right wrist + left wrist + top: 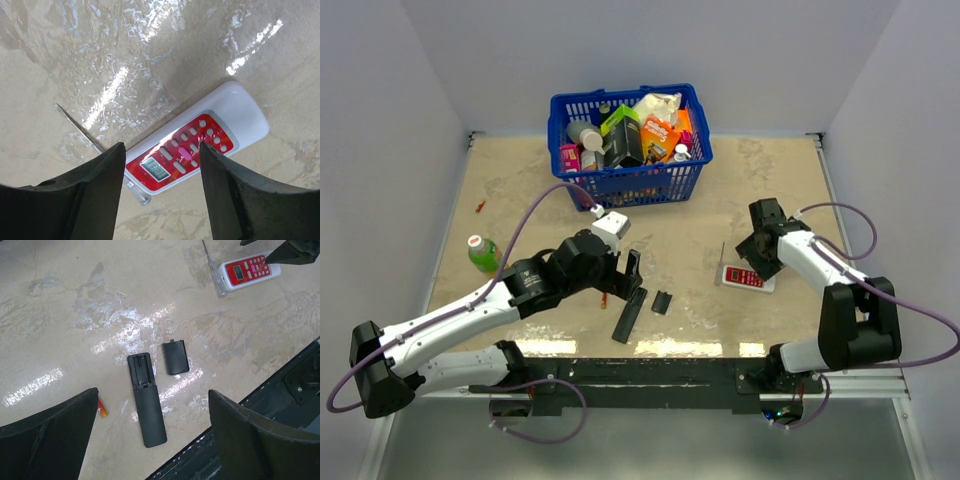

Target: Unload the batteries from the remote control

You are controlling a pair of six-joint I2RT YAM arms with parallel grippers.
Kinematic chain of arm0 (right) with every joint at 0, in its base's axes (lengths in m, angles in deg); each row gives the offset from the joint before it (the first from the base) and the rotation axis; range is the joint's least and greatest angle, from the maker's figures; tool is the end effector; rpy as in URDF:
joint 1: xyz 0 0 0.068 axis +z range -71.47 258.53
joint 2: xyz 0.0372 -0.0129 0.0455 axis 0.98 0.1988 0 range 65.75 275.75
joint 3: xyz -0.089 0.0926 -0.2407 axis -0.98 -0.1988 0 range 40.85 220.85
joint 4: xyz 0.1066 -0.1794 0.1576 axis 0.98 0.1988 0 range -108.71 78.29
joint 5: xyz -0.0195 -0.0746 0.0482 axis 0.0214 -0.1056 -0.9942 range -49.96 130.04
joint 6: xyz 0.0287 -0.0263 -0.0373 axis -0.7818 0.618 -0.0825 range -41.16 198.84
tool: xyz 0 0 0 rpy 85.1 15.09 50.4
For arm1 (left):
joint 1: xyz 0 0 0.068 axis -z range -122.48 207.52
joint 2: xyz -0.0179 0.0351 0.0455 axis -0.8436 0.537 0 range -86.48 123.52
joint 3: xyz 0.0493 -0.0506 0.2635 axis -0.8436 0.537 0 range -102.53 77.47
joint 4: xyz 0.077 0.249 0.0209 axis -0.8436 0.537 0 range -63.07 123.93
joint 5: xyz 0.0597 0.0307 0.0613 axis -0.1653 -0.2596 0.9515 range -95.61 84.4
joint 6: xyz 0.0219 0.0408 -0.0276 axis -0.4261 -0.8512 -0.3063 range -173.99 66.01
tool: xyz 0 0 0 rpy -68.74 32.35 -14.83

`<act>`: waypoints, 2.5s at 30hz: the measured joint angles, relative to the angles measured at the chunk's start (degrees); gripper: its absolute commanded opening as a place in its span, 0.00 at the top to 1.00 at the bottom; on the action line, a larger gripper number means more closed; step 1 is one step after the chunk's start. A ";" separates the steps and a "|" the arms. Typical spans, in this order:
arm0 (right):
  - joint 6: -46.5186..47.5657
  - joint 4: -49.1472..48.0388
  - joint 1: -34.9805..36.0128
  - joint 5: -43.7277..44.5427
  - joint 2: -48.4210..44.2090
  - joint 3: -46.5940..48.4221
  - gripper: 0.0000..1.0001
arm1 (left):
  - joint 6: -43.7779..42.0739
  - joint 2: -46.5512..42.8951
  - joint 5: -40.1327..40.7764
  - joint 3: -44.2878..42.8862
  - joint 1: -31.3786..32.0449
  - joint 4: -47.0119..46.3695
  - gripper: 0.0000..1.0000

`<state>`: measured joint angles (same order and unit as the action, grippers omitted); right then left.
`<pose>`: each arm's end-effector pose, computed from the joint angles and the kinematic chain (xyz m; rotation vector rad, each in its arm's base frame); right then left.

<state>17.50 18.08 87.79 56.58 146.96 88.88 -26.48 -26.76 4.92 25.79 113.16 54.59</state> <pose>0.2530 0.0309 0.1889 1.2441 2.3884 -0.0446 0.1332 -0.1832 0.3030 0.4432 2.2060 -0.6101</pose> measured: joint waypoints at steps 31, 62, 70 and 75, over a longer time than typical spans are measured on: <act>-24.20 6.14 -0.39 -0.98 3.89 1.90 0.26 | 2.01 -3.85 0.24 0.00 0.00 1.16 0.08; -35.52 20.50 -1.18 -6.78 8.11 10.19 0.14 | 3.39 -6.36 0.74 0.04 0.00 2.03 0.10; -36.20 17.40 -1.44 -6.73 8.44 7.04 0.14 | 3.39 -5.97 0.63 0.00 0.00 2.25 0.10; -36.22 14.71 -1.44 -6.16 9.49 6.58 0.16 | 3.39 -5.25 0.70 -0.24 0.00 3.45 0.11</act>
<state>-18.71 32.79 86.35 50.42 156.44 95.46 -23.09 -32.00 5.62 25.55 113.16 58.04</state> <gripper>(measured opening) 0.851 0.899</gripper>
